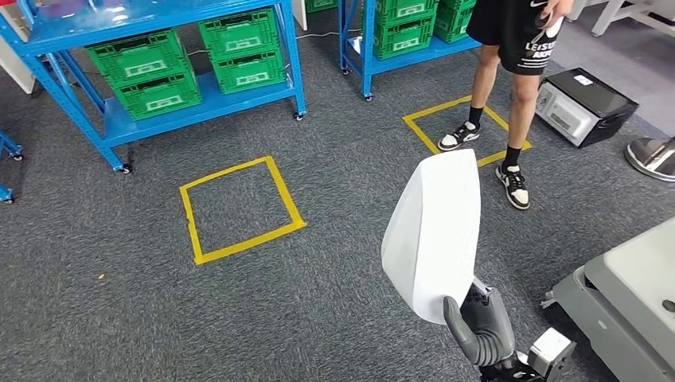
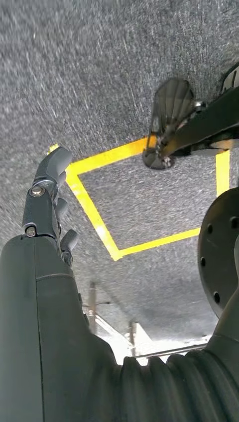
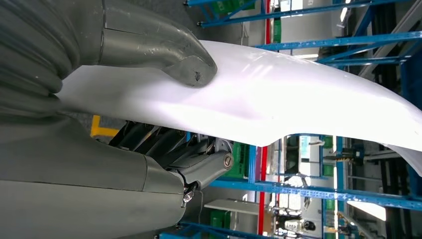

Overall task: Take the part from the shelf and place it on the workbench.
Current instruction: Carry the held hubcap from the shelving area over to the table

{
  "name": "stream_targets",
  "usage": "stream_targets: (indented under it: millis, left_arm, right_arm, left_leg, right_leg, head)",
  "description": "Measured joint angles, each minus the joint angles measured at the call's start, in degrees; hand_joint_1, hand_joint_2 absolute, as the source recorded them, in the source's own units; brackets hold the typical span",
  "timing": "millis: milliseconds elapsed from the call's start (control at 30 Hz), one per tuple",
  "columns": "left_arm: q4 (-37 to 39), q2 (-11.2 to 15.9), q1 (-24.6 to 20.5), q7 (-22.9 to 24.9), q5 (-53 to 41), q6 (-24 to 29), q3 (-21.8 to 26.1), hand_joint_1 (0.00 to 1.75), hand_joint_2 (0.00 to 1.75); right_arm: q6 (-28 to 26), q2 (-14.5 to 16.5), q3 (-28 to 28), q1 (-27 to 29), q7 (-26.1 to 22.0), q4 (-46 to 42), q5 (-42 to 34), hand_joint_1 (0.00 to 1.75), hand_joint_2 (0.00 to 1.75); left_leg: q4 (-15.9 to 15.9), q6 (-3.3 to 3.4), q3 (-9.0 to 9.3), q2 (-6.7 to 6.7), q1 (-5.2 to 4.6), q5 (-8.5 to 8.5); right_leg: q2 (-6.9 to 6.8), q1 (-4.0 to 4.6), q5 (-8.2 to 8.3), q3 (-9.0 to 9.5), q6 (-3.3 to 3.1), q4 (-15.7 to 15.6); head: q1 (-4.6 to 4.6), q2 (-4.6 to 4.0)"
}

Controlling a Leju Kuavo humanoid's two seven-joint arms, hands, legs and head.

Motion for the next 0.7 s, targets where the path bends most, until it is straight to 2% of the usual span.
stream_targets:
  millis: [67,100,133,200,233,267,333,367,400,433,467,533,567,600,633,700]
  left_arm:
    - [0.02,0.02,-0.02,0.28,-0.32,0.03,0.00,0.00,1.75]
    - [0.02,0.02,-0.04,0.37,-0.43,0.09,0.00,0.00,1.75]
    - [0.02,0.00,-0.06,0.39,-0.49,0.14,0.00,0.00,1.75]
    - [0.00,-0.05,-0.10,0.07,-0.51,0.17,0.00,0.00,1.75]
    - [-0.02,-0.07,-0.12,-0.17,-0.51,0.14,0.00,0.00,1.75]
    - [-0.04,-0.08,-0.11,-0.39,-0.51,0.10,0.00,0.00,1.75]
    - [-0.07,-0.05,0.04,-0.60,-0.51,0.02,0.00,0.00,1.75]
    - [-0.07,-0.05,0.17,-0.61,-0.51,-0.02,0.00,0.00,1.75]
    - [-0.06,-0.05,0.29,-0.61,-0.50,-0.05,0.00,0.00,1.75]
    - [-0.05,-0.05,0.37,-0.61,-0.50,-0.09,0.00,0.00,1.75]
    - [-0.05,-0.05,0.38,-0.61,-0.56,-0.13,0.00,0.00,1.75]
    - [-0.05,-0.07,0.30,-0.60,-0.97,-0.25,-0.01,0.00,1.75]
    - [-0.06,-0.07,0.26,-0.59,-1.27,-0.29,-0.04,0.00,1.75]
    - [-0.07,-0.06,0.24,-0.59,-1.52,-0.37,-0.07,0.00,1.75]
    - [-0.07,-0.05,0.22,-0.60,-1.67,-0.48,-0.09,0.00,1.75]
    - [-0.07,-0.11,0.15,-0.66,-1.73,-0.86,-0.11,0.00,1.75]
  right_arm:
    - [0.51,-0.03,0.21,-0.70,0.10,0.73,-0.93,1.75,1.75]
    - [0.84,-0.07,0.27,-1.17,0.27,1.22,-1.60,1.75,1.75]
    - [1.20,-0.13,0.32,-1.63,0.47,1.82,-2.26,1.75,1.75]
    - [1.91,-0.35,0.50,-2.21,0.74,3.05,-3.16,1.75,1.75]
    - [2.27,-0.50,0.62,-2.42,0.77,3.60,-3.42,1.75,1.75]
    - [2.54,-0.64,0.76,-2.70,0.77,4.06,-3.59,1.75,1.75]
    - [2.80,-0.80,1.05,-3.42,0.75,4.89,-3.80,1.75,1.75]
    - [2.82,-0.83,1.15,-3.67,0.75,5.29,-3.86,1.75,1.75]
    - [2.83,-0.87,1.20,-3.78,0.75,5.67,-3.90,1.75,1.75]
    - [2.91,-0.93,1.21,-3.79,0.74,5.99,-3.94,1.75,1.75]
    - [3.12,-1.02,1.22,-3.79,0.66,6.27,-4.03,1.75,1.75]
    - [4.15,-1.26,1.29,-3.89,0.19,6.63,-4.64,1.75,1.75]
    - [4.89,-1.39,1.41,-3.99,-0.18,6.79,-5.15,1.75,1.75]
    - [5.60,-1.55,1.56,-4.15,-0.56,7.03,-5.64,1.75,1.75]
    - [6.10,-1.73,1.74,-4.38,-0.92,7.36,-5.97,1.75,1.75]
    - [6.68,-2.24,2.03,-4.75,-1.53,8.35,-5.94,1.75,1.75]
  left_leg:
    - [-7.37,0.07,3.43,-2.44,0.32,2.62]
    - [-9.24,0.24,4.20,-3.23,0.36,2.97]
    - [-9.80,0.54,4.33,-3.52,0.28,2.81]
    - [-9.88,1.50,4.39,-2.22,0.18,3.24]
    - [-10.01,2.01,4.43,-1.63,0.21,3.52]
    - [-10.16,2.46,4.43,-0.96,0.26,3.80]
    - [-10.23,2.96,4.11,0.45,0.07,4.06]
    - [-10.19,3.03,3.94,1.22,-0.09,4.08]
    - [-10.14,3.06,3.82,1.98,-0.22,4.08]
    - [-10.09,3.08,3.73,2.69,-0.32,4.06]
    - [-10.03,3.08,3.68,3.32,-0.39,4.04]
    - [-9.87,2.97,3.72,4.41,-0.50,3.90]
    - [-9.78,2.78,3.75,4.85,-0.62,3.78]
    - [-9.76,2.52,3.79,5.23,-0.70,3.70]
    - [-9.78,2.21,3.86,5.56,-0.75,3.65]
    - [-10.01,1.55,4.07,6.20,-0.77,3.66]
  right_leg:
    - [1.32,-0.01,0.12,-0.31,0.61,0.37]
    - [1.88,0.02,0.24,-0.54,1.04,0.44]
    - [2.45,0.02,0.43,-0.75,1.51,0.39]
    - [3.11,-0.16,0.83,-1.10,2.37,0.18]
    - [2.29,-0.15,0.53,-1.46,2.65,0.68]
    - [0.85,-0.07,-0.45,-2.27,2.86,2.20]
    - [-2.46,0.11,-4.27,-5.45,3.08,8.92]
    - [-3.19,0.11,-6.16,-7.31,3.17,13.00]
    - [-3.47,0.10,-7.26,-8.62,3.20,16.05]
    - [-3.58,0.11,-7.22,-8.79,3.16,16.93]
    - [-3.72,0.14,-6.21,-7.77,3.03,15.50]
    - [-4.94,0.37,-3.07,-3.07,2.41,7.39]
    - [-5.77,0.56,-1.97,-1.08,2.08,3.69]
    - [-6.37,0.78,-1.39,0.19,1.76,1.26]
    - [-6.63,0.97,-1.32,0.52,1.50,0.34]
    - [-5.78,1.02,-1.00,0.45,1.01,0.20]
  head:
    - [0.00,0.00]
    - [0.00,0.00]
    - [0.00,0.00]
    - [-0.01,0.00]
    - [0.09,0.00]
    - [0.24,0.00]
    - [0.56,0.00]
    - [0.61,0.00]
    - [0.61,0.00]
    - [0.61,0.00]
    - [0.61,0.00]
    - [0.61,0.00]
    - [0.59,0.00]
    - [0.58,0.00]
    - [0.57,0.00]
    - [0.58,0.00]
